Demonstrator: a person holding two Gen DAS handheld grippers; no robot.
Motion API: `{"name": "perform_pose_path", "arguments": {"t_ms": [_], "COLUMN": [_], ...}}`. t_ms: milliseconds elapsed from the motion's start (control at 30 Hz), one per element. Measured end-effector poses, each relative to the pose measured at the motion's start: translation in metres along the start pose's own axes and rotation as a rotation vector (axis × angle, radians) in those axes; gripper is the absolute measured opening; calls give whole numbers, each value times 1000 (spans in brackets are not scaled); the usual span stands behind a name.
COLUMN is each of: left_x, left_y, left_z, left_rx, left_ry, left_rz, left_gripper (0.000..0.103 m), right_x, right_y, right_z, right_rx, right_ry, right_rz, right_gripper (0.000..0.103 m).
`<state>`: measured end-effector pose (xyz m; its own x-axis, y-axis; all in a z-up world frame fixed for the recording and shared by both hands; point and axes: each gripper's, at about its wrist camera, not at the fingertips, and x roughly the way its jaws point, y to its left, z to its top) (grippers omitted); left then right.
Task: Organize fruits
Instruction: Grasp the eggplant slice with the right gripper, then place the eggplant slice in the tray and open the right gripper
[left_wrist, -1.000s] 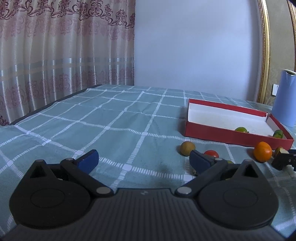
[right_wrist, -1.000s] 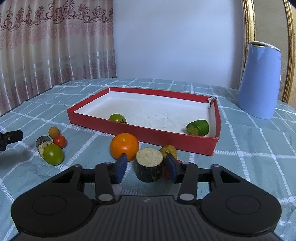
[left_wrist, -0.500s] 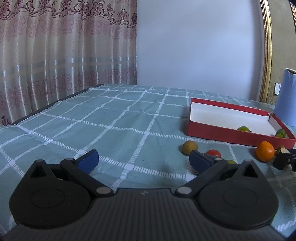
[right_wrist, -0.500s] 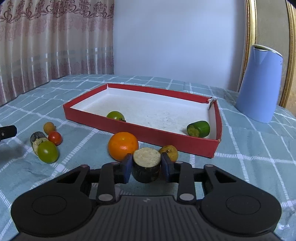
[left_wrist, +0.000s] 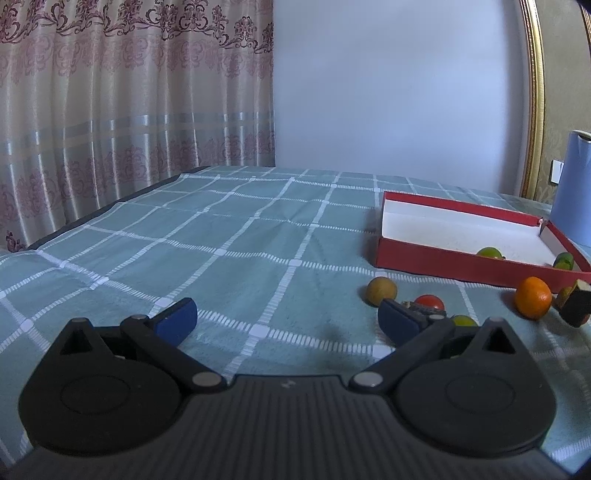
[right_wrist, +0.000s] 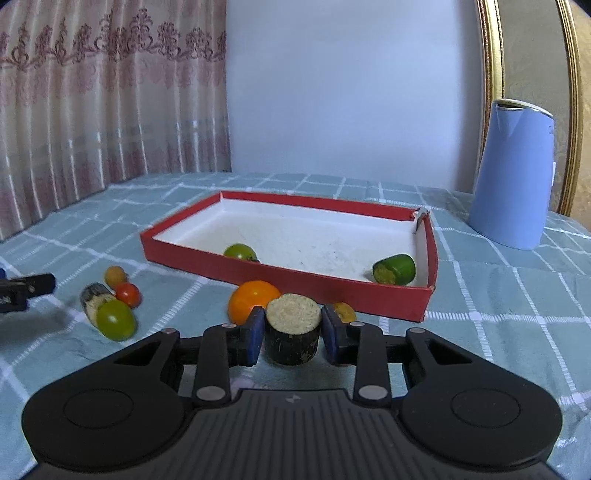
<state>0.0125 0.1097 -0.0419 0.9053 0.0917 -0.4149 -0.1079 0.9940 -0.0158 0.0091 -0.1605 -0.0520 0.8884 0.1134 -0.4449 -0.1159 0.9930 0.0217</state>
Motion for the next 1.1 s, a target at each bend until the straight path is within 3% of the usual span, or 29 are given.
{"name": "perform_pose_path", "arguments": {"t_ms": [500,800,1100], "left_x": [-1,0,2], "left_y": [2,2,3], "left_z": [-1,-1,-3], "left_rx": [0,0,0], "left_ry": [3,7,11], "left_rz": [0,-2,-2], "left_gripper": [103,103,103], "right_x": [-19,23,63], "right_y": [-17,-36,-43], "right_z": [17,52,53], "right_rx": [-14,20,48], "right_ry": [-85,-51,8], "right_rz": [-21,-16,-31], "right_gripper": [31,32,33]}}
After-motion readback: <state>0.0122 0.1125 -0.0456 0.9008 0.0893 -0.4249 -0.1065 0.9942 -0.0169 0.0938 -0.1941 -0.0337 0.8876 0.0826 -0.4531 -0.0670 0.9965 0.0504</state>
